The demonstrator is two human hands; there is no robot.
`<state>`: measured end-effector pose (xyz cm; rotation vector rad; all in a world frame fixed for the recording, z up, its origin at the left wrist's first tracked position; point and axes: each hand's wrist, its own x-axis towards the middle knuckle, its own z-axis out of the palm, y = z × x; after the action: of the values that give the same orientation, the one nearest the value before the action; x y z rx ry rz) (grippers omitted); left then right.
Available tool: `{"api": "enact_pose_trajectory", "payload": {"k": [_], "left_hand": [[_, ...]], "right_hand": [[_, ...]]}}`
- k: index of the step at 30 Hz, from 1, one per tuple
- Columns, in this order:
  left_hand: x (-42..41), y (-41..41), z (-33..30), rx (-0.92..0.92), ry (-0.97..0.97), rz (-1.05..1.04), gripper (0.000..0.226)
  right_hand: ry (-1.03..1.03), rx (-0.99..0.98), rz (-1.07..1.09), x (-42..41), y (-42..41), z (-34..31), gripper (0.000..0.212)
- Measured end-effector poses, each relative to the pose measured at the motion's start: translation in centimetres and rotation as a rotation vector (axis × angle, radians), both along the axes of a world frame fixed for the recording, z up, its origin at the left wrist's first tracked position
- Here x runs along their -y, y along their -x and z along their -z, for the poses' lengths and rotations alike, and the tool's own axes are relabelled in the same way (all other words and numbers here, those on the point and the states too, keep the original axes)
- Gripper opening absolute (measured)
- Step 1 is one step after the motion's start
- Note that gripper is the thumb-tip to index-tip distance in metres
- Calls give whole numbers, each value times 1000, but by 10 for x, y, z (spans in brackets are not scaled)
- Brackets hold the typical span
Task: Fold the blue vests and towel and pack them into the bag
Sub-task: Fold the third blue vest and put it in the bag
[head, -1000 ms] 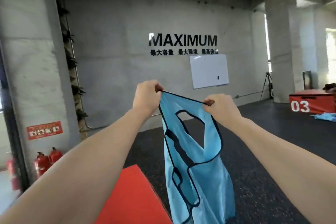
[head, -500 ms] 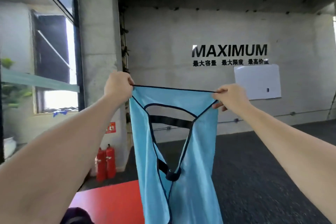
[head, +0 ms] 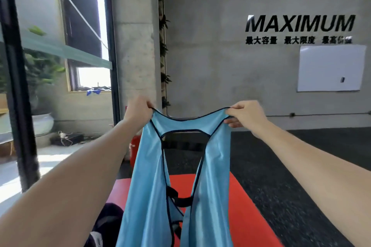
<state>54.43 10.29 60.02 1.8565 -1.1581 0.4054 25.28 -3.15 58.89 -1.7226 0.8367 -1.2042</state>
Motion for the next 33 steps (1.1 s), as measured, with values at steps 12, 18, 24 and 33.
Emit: {"api": "enact_pose_trajectory", "payload": {"k": [12, 18, 24, 33], "left_hand": [[29, -7, 164, -38, -448, 166, 41], [-44, 93, 308, -96, -710, 425, 36], [-83, 132, 388, -185, -647, 420, 33], [-80, 151, 423, -31, -726, 500, 37]], "right_hand": [[-39, -434, -190, 37, -54, 164, 37], [-223, -648, -295, -31, -3, 314, 21], [-164, -873, -413, -98, 32, 387, 35], [77, -1112, -611, -84, 40, 394, 25]]}}
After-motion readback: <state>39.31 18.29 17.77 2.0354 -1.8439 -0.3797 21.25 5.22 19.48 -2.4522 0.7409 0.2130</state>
